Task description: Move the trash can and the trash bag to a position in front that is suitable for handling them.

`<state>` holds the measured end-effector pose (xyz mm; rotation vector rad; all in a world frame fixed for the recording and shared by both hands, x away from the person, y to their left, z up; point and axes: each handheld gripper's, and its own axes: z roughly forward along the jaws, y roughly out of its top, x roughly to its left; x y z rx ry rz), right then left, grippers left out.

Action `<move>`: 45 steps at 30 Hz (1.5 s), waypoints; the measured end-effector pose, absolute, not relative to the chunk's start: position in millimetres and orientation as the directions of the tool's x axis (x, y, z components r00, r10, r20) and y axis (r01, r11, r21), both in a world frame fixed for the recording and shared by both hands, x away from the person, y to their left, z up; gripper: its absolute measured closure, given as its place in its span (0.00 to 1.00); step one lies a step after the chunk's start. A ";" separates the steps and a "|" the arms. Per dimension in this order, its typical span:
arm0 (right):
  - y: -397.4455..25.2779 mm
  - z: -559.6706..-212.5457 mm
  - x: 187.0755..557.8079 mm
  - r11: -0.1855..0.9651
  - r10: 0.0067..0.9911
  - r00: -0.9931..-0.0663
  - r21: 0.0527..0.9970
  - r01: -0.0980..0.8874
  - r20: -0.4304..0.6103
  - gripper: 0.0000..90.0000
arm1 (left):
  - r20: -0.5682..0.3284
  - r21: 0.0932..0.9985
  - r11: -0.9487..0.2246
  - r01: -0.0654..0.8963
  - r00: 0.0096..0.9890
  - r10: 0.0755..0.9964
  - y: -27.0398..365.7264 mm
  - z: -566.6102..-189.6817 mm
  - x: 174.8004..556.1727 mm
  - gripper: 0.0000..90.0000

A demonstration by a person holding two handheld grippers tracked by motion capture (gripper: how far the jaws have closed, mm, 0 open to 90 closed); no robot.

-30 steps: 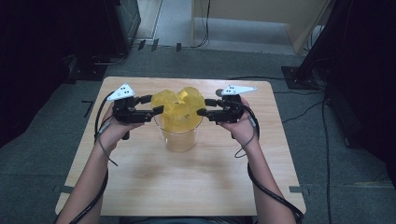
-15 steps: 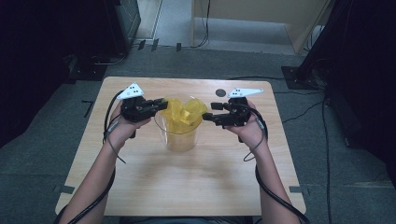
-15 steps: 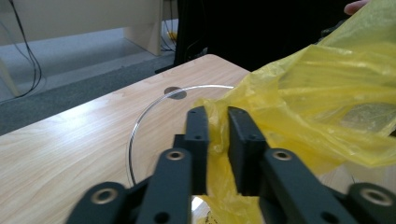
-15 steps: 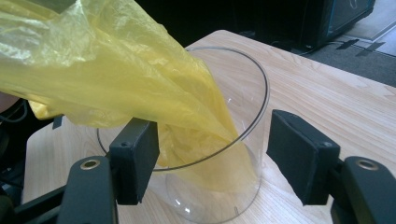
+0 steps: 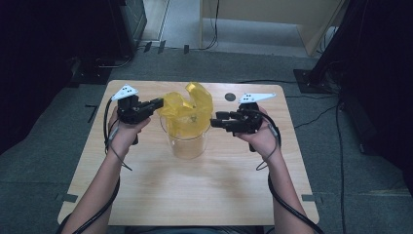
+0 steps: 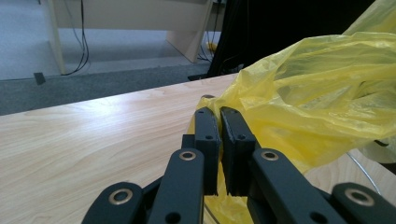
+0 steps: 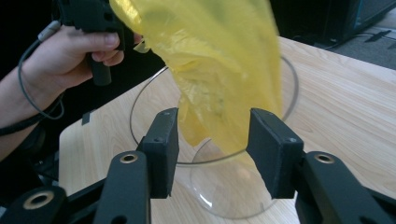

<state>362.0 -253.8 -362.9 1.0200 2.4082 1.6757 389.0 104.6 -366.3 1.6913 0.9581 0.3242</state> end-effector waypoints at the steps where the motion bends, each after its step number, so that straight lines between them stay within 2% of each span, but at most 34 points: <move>1: -250.1 -364.5 362.5 0.207 0.525 -0.789 0.851 0.483 0.320 0.61 | -0.254 0.901 -0.063 0.429 0.640 0.725 103.7 -366.3 388.2 0.95; 3: -242.5 -368.0 364.4 0.194 0.522 -0.791 0.860 0.473 0.317 0.58 | -0.260 0.900 -0.074 0.430 0.665 0.700 101.3 -366.5 385.6 0.94; 5: -234.3 -371.2 367.2 0.162 0.532 -0.789 0.877 0.453 0.309 0.50 | -0.273 0.897 -0.091 0.433 0.704 0.656 97.8 -366.9 382.7 0.93; 8: -223.8 -373.8 371.5 0.127 0.548 -0.783 0.896 0.426 0.294 0.42 | -0.268 0.894 -0.143 0.425 0.761 0.591 90.5 -367.4 376.8 0.91; 15: -205.8 -378.0 377.7 0.073 0.528 -0.781 0.899 0.433 0.333 0.40 | -0.264 0.879 -0.242 0.412 0.841 0.472 80.0 -368.5 364.1 0.89; 16: -203.8 -379.1 378.2 0.077 0.532 -0.780 0.899 0.430 0.328 0.42 | -0.267 0.876 -0.250 0.412 0.847 0.460 79.4 -368.6 362.4 0.89; 18: -201.3 -381.4 379.1 0.079 0.539 -0.775 0.897 0.435 0.329 0.52 | -0.270 0.869 -0.269 0.415 0.854 0.444 79.3 -369.3 360.4 0.89; 21: -199.7 -384.7 380.1 0.086 0.544 -0.768 0.889 0.450 0.337 0.82 | -0.276 0.862 -0.287 0.417 0.863 0.423 80.7 -371.4 358.7 0.89; 24: -200.7 -387.7 381.4 0.086 0.562 -0.755 0.883 0.462 0.340 1.00 | -0.267 0.869 -0.287 0.403 0.871 0.412 83.5 -371.3 357.7 0.83; 31: -209.7 -384.7 383.4 0.070 0.588 -0.737 0.887 0.456 0.333 1.00 | -0.266 0.914 -0.193 0.357 0.886 0.378 100.4 -361.2 357.9 0.62; 39: -215.2 -377.2 382.3 0.055 0.558 -0.755 0.892 0.448 0.344 1.00 | -0.255 0.920 -0.143 0.364 0.836 0.487 109.0 -359.8 377.0 0.63; 45: -211.2 -377.8 382.5 0.056 0.528 -0.769 0.889 0.454 0.360 1.00 | -0.223 0.916 -0.198 0.350 0.852 0.474 86.6 -365.4 386.8 0.57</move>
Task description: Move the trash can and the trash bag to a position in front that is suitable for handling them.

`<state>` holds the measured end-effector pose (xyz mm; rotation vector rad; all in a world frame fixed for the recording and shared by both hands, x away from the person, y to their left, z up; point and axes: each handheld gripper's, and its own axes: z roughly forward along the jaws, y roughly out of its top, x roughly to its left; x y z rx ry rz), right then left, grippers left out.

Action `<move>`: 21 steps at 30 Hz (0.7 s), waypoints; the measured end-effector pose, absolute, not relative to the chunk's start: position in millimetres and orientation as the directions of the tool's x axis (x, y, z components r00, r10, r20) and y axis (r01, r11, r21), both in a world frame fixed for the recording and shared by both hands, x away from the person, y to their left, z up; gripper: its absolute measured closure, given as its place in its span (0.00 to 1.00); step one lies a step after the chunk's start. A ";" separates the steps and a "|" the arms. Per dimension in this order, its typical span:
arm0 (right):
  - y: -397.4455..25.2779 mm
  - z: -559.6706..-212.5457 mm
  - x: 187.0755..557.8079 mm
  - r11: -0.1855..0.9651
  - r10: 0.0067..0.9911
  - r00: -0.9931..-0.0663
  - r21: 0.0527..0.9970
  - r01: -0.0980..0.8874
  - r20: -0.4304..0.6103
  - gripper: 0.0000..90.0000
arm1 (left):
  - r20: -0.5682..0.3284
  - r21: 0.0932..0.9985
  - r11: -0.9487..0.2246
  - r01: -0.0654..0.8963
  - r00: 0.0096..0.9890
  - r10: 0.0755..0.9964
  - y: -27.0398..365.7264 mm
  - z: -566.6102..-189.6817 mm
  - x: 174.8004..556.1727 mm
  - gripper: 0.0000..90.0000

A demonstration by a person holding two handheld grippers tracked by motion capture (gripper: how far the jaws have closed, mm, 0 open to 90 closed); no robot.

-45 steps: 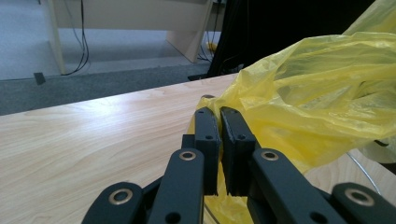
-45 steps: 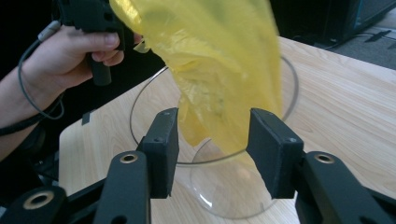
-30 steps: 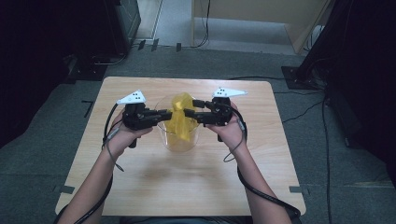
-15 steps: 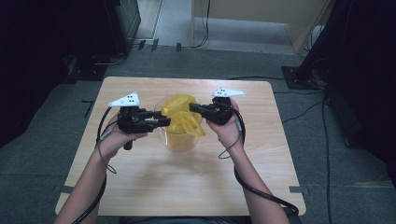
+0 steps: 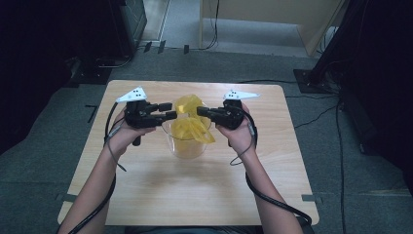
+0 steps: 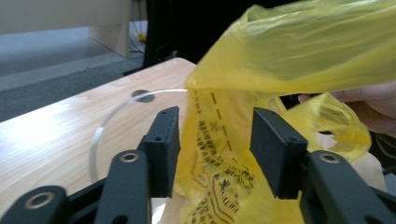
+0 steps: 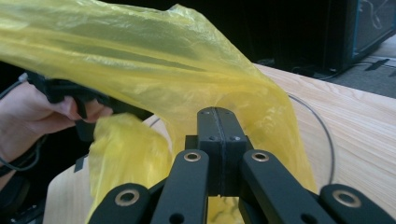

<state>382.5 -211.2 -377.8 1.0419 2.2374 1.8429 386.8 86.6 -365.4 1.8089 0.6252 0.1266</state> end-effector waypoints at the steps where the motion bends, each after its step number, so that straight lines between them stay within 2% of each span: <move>1: -210.6 -377.8 382.4 0.056 0.523 -0.772 0.889 0.454 0.361 1.00 | -0.221 0.915 -0.203 0.348 0.855 0.468 82.7 -365.9 386.6 0.55; 4: -207.8 -377.5 381.9 0.061 0.519 -0.776 0.891 0.451 0.357 1.00 | -0.198 0.920 -0.229 0.319 0.880 0.431 72.7 -365.5 383.2 0.48; 9: -201.5 -377.4 380.1 0.072 0.509 -0.783 0.888 0.454 0.358 1.00 | -0.142 0.930 -0.259 0.263 0.903 0.405 60.9 -363.4 376.7 0.46; 11: -197.4 -377.5 379.0 0.083 0.501 -0.789 0.888 0.452 0.355 1.00 | -0.136 0.930 -0.258 0.263 0.896 0.423 58.5 -364.6 376.8 0.51; 18: -189.9 -379.7 378.0 0.108 0.496 -0.797 0.886 0.451 0.346 1.00 | -0.130 0.919 -0.281 0.275 0.887 0.443 56.2 -366.1 375.6 0.91; 21: -191.1 -379.2 378.1 0.119 0.510 -0.795 0.888 0.444 0.329 1.00 | -0.159 0.914 -0.266 0.305 0.874 0.459 60.0 -366.8 377.2 0.94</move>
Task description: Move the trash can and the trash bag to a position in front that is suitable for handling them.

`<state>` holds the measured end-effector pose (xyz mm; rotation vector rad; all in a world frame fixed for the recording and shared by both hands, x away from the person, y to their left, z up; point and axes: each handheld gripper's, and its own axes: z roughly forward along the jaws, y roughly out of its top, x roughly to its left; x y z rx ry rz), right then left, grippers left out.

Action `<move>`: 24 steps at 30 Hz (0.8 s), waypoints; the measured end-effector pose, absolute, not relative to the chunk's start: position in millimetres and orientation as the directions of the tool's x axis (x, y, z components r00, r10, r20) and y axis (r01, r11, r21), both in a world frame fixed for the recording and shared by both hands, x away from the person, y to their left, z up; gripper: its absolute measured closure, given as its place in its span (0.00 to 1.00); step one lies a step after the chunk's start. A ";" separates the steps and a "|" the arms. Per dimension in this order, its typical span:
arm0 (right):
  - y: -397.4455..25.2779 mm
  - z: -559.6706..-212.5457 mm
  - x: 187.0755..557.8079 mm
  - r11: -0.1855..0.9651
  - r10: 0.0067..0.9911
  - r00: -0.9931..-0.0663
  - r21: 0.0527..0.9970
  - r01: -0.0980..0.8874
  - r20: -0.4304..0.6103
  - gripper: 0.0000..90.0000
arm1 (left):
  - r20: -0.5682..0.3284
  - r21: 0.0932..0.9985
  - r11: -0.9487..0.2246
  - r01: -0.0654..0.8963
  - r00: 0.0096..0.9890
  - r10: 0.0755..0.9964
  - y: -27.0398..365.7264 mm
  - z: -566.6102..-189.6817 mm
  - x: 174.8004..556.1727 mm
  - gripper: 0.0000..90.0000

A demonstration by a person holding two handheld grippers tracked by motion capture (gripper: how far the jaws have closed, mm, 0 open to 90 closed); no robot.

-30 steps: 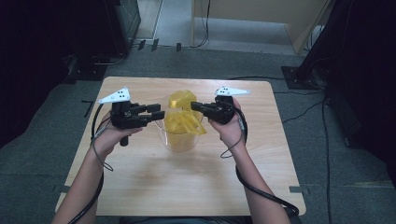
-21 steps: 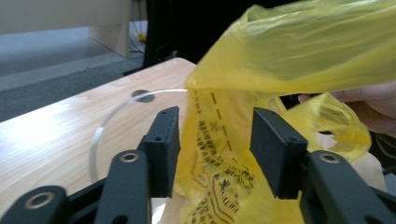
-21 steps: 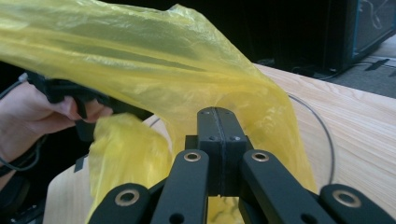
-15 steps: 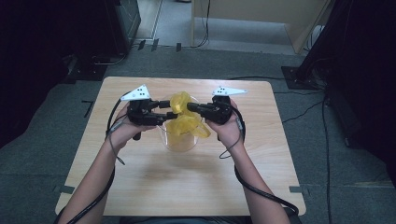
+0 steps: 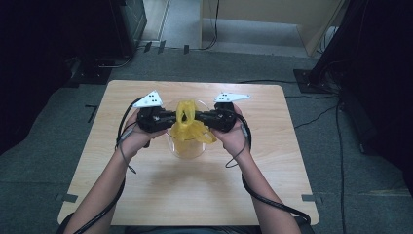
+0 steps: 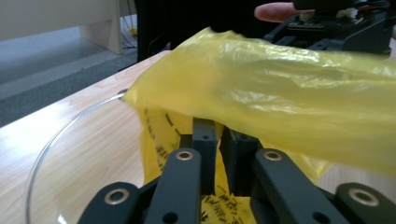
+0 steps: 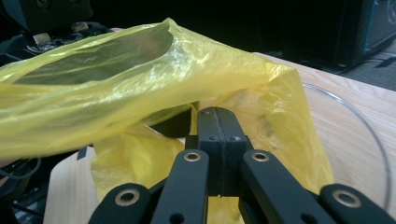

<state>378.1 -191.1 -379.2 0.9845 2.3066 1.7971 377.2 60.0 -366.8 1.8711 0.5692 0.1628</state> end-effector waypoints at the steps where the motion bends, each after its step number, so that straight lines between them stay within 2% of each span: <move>1: -192.4 -378.6 378.4 0.120 0.514 -0.794 0.889 0.442 0.326 1.00 | -0.172 0.913 -0.254 0.319 0.867 0.468 62.3 -366.8 377.8 0.97; 7: -205.8 -374.3 380.3 0.095 0.541 -0.774 0.891 0.443 0.328 1.00 | -0.247 0.902 -0.189 0.388 0.824 0.510 81.0 -366.6 383.4 1.00; 24: -257.8 -373.4 389.3 0.060 0.675 -0.675 0.889 0.453 0.298 1.00 | -0.278 0.880 -0.148 0.452 0.739 0.613 130.6 -369.3 390.7 1.00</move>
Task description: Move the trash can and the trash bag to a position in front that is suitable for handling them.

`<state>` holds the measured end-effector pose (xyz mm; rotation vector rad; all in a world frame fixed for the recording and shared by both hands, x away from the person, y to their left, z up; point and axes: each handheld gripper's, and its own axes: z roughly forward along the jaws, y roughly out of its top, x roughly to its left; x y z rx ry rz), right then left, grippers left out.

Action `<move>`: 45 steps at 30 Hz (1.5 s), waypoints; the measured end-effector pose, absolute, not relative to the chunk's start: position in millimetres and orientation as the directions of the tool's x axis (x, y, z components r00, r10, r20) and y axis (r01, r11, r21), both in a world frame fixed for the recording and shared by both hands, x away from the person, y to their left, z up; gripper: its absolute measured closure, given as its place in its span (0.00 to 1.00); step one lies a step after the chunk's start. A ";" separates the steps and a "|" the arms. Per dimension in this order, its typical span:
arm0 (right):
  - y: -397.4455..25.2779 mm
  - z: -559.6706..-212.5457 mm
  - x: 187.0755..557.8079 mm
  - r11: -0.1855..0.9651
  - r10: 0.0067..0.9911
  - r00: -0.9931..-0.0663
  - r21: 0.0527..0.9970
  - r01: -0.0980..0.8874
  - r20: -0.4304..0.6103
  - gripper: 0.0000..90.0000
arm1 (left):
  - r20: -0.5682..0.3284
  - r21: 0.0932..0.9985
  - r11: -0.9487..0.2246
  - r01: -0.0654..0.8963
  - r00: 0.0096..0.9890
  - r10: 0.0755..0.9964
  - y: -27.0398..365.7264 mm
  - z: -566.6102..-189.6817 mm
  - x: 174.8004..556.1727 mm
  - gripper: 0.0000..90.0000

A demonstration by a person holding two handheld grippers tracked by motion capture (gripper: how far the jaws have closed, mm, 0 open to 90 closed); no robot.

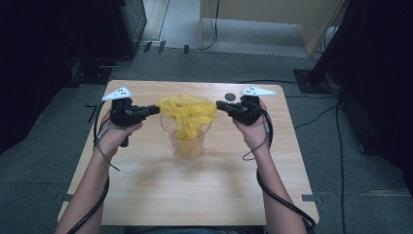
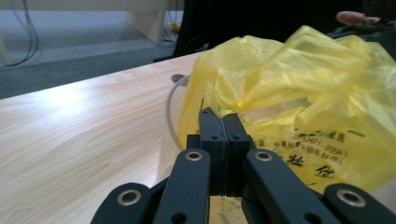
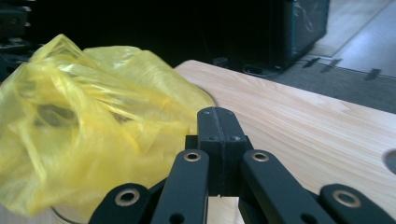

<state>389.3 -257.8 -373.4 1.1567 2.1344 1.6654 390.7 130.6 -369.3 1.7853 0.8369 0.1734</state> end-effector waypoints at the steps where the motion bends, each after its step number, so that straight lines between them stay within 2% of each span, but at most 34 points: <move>1: -260.3 -373.6 389.5 0.061 0.681 -0.669 0.888 0.456 0.298 1.00 | -0.282 0.876 -0.143 0.460 0.730 0.622 132.6 -370.0 391.2 1.00; 5: -271.4 -373.0 389.6 0.049 0.700 -0.649 0.886 0.462 0.300 1.00 | -0.311 0.867 -0.122 0.483 0.715 0.626 141.1 -372.1 393.2 1.00; 8: -274.6 -372.8 390.1 0.008 0.671 -0.661 0.888 0.459 0.336 0.98 | -0.307 0.870 -0.125 0.476 0.724 0.618 138.0 -374.8 392.4 0.98; 11: -268.5 -373.8 391.1 -0.013 0.655 -0.665 0.885 0.465 0.359 0.85 | -0.310 0.876 -0.112 0.470 0.725 0.615 132.9 -375.8 392.7 0.81; 13: -262.8 -374.6 391.9 -0.005 0.656 -0.669 0.888 0.459 0.350 0.80 | -0.309 0.878 -0.108 0.467 0.723 0.618 129.6 -374.5 392.0 0.70; 15: -257.2 -374.7 392.0 0.000 0.657 -0.672 0.891 0.453 0.342 0.73 | -0.306 0.881 -0.109 0.461 0.729 0.613 127.1 -371.4 390.1 0.65; 19: -248.9 -372.2 391.5 -0.006 0.645 -0.683 0.896 0.443 0.342 0.56 | -0.323 0.873 -0.115 0.473 0.740 0.590 124.4 -365.3 387.0 0.58; 22: -243.4 -370.9 390.9 -0.012 0.626 -0.700 0.901 0.434 0.345 0.48 | -0.322 0.873 -0.127 0.471 0.753 0.574 120.3 -365.9 385.5 0.54; 30: -217.7 -382.9 393.8 0.028 0.575 -0.740 0.895 0.445 0.350 0.41 | -0.314 0.875 -0.135 0.465 0.758 0.572 97.0 -374.7 390.6 0.51; 33: -209.0 -387.1 393.9 0.033 0.551 -0.750 0.888 0.459 0.367 0.43 | -0.314 0.881 -0.122 0.458 0.758 0.571 91.2 -375.3 392.1 0.55; 35: -203.1 -389.4 393.6 0.049 0.542 -0.756 0.884 0.465 0.368 0.48 | -0.312 0.878 -0.132 0.461 0.758 0.573 88.0 -375.6 392.4 0.67; 36: -200.2 -390.5 393.4 0.056 0.539 -0.756 0.880 0.471 0.371 0.54 | -0.304 0.878 -0.141 0.458 0.760 0.574 86.4 -375.9 392.2 0.71; 37: -197.6 -391.5 392.9 0.060 0.537 -0.756 0.876 0.478 0.375 0.63 | -0.301 0.876 -0.151 0.459 0.762 0.574 84.9 -376.0 391.4 0.81; 38: -195.4 -392.5 392.6 0.069 0.534 -0.760 0.877 0.476 0.371 0.69 | -0.294 0.878 -0.157 0.453 0.767 0.570 83.7 -376.0 390.6 0.86; 41: -190.7 -394.0 390.9 0.097 0.539 -0.763 0.873 0.477 0.357 0.94 | -0.287 0.881 -0.168 0.443 0.782 0.554 80.9 -374.5 387.5 0.97; 42: -189.8 -393.8 389.9 0.109 0.543 -0.764 0.872 0.477 0.350 0.98 | -0.279 0.883 -0.174 0.436 0.786 0.552 80.8 -373.5 386.8 0.99; 45: -189.9 -392.1 388.3 0.136 0.555 -0.765 0.872 0.471 0.327 1.00 | -0.274 0.885 -0.173 0.433 0.783 0.559 85.0 -371.7 386.2 1.00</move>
